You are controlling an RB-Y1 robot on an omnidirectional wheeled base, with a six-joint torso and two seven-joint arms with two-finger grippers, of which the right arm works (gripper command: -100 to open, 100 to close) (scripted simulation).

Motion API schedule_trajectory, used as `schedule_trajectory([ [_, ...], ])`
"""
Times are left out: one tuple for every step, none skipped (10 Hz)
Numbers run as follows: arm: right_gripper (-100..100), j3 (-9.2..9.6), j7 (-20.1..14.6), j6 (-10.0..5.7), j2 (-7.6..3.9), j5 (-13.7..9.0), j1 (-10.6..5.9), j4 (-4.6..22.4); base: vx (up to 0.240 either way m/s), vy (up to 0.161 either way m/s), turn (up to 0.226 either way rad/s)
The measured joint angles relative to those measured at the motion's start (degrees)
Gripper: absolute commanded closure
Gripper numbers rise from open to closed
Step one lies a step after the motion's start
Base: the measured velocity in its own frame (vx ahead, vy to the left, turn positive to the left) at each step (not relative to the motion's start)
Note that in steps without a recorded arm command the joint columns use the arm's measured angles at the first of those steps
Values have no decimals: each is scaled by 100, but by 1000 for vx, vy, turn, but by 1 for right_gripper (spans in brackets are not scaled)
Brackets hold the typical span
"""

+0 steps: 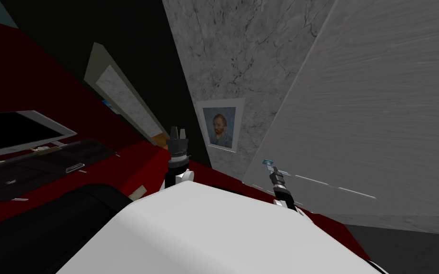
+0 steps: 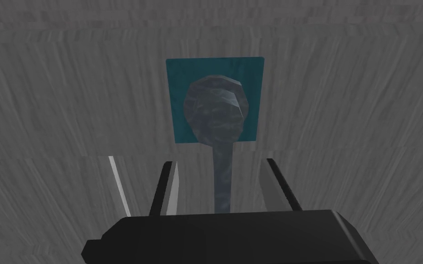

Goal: Pull the door open

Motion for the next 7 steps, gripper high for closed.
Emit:
schedule_trajectory([
  [100,-1,3,6,-2,-1,-1,-9,-9,6,2],
  [100,-3,3,14,-5,-2,2,-8,-6,1,2],
  [100,-2,4,18,-5,-2,4,-6,0,0,0],
  [100,-1,4,19,-4,-1,5,-5,0,0,0],
  [100,-1,4,20,-4,-1,5,-5,-124,-46,131],
  [100,-24,-12,9,-21,22,-7,-1,-215,-77,158],
  [100,-38,-37,-27,-31,48,-49,49,-210,-69,157],
])
